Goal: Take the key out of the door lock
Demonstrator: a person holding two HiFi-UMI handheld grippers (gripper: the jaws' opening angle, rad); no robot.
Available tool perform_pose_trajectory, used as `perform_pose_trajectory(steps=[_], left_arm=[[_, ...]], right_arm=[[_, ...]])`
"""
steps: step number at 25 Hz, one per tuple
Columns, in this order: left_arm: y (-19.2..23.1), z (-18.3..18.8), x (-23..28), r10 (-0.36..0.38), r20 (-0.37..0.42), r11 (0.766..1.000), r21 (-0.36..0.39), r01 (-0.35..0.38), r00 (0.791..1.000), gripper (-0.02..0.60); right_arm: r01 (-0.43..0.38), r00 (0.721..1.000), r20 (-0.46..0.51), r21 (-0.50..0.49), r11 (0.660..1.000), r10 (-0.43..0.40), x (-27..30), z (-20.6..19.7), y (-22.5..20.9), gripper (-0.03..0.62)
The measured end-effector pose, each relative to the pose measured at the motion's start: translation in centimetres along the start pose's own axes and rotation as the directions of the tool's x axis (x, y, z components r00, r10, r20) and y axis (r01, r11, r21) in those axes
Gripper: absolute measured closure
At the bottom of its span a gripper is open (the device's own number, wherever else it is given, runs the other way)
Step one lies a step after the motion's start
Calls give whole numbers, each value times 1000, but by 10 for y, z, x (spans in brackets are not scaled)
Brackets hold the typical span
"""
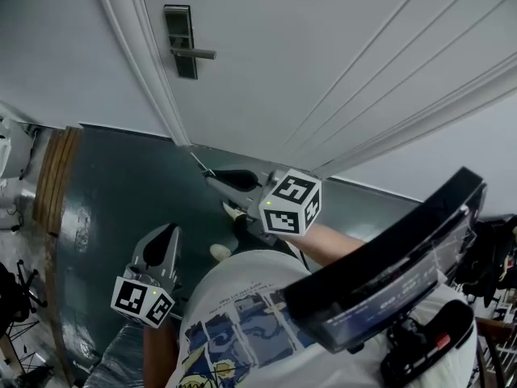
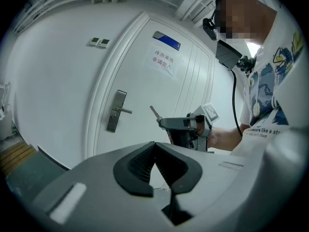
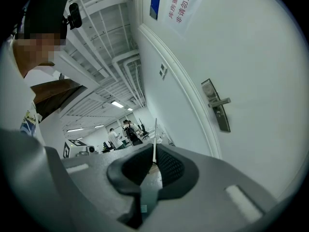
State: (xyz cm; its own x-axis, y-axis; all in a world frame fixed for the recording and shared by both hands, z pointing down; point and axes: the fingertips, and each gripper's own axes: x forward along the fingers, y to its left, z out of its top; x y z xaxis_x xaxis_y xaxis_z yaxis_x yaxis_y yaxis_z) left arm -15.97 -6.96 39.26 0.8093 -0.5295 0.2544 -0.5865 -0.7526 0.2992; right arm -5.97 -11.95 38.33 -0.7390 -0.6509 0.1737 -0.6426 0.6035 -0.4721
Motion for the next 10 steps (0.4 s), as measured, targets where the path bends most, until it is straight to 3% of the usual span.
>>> perform_pose_trajectory(steps=[10], left_arm=[[-2,2,-7,12,5,1000,-7,-12,1000,577]], right_arm=[[-7,999,-31,-18,1000,6,2,-4,6,569]])
